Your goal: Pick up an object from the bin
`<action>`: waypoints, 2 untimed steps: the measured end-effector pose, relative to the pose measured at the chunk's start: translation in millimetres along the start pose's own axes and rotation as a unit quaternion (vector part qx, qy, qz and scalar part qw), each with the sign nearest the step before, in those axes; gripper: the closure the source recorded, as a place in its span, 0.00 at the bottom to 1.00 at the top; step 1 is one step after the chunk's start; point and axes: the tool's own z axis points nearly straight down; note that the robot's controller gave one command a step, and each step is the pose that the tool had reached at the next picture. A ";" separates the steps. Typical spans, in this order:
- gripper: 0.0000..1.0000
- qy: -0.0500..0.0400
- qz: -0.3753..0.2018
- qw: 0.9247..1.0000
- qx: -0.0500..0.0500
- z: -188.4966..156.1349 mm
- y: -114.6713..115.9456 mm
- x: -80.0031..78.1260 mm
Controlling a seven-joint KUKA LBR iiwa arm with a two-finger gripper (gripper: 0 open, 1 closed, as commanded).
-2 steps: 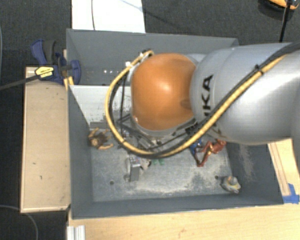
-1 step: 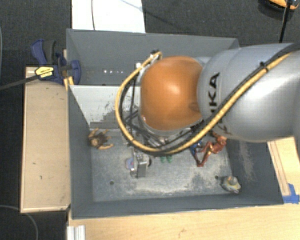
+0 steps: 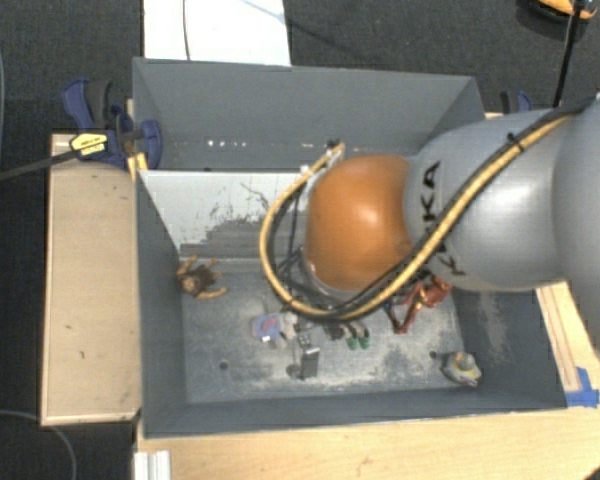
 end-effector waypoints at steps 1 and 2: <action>0.00 -0.003 0.037 0.999 0.000 37.9 -8.2 -8.2; 0.00 -0.003 0.081 0.997 -0.001 38.9 -7.4 -28.5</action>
Offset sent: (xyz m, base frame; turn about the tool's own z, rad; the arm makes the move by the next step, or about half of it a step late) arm 0.0604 0.0030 -0.0277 -0.1061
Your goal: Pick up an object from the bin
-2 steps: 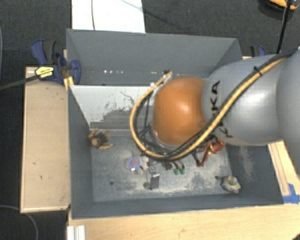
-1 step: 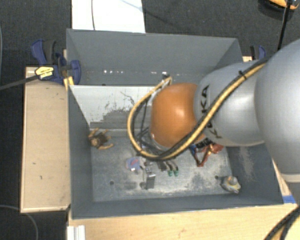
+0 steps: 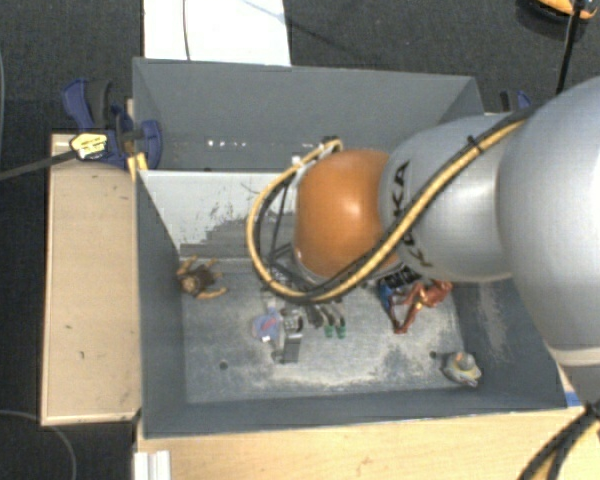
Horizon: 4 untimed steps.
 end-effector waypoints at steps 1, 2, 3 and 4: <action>0.00 0.000 -0.119 0.993 0.000 -21.1 -10.6 -23.6; 0.00 -0.005 -0.153 0.988 0.000 -10.6 -25.7 -30.9; 1.00 -0.001 -0.050 0.999 -0.001 32.3 -29.7 -29.3; 1.00 -0.001 -0.050 0.999 -0.001 32.2 -29.8 -29.4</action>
Offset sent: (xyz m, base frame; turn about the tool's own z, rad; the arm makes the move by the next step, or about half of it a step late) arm 0.0285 -0.0343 -0.0206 -0.2604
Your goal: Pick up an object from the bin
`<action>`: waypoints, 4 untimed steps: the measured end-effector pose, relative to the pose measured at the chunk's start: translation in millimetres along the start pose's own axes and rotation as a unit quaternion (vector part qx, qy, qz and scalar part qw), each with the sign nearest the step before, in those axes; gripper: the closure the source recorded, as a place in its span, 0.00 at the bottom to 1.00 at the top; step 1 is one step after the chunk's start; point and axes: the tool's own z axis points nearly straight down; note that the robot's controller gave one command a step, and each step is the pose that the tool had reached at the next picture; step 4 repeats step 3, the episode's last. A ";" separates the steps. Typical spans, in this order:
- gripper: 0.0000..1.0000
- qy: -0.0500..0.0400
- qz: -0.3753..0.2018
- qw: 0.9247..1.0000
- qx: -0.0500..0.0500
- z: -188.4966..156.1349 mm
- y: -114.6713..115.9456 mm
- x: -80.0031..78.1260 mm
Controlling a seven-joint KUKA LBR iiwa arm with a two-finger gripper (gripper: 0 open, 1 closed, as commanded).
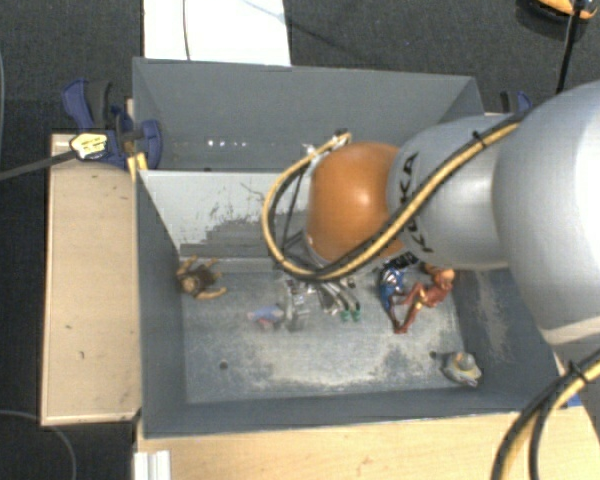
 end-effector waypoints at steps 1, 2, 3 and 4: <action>1.00 0.001 -0.017 1.000 0.000 -36.0 -1.5 0.9; 1.00 -0.003 -0.020 1.000 0.000 -69.7 -1.8 -2.3; 1.00 0.000 -0.036 0.999 0.000 -168.4 -14.6 -3.7; 1.00 0.000 -0.036 0.999 0.000 -168.4 -14.6 -3.7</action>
Offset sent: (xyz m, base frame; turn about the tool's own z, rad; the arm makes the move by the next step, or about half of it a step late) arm 0.0041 -0.0028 0.0471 -0.0348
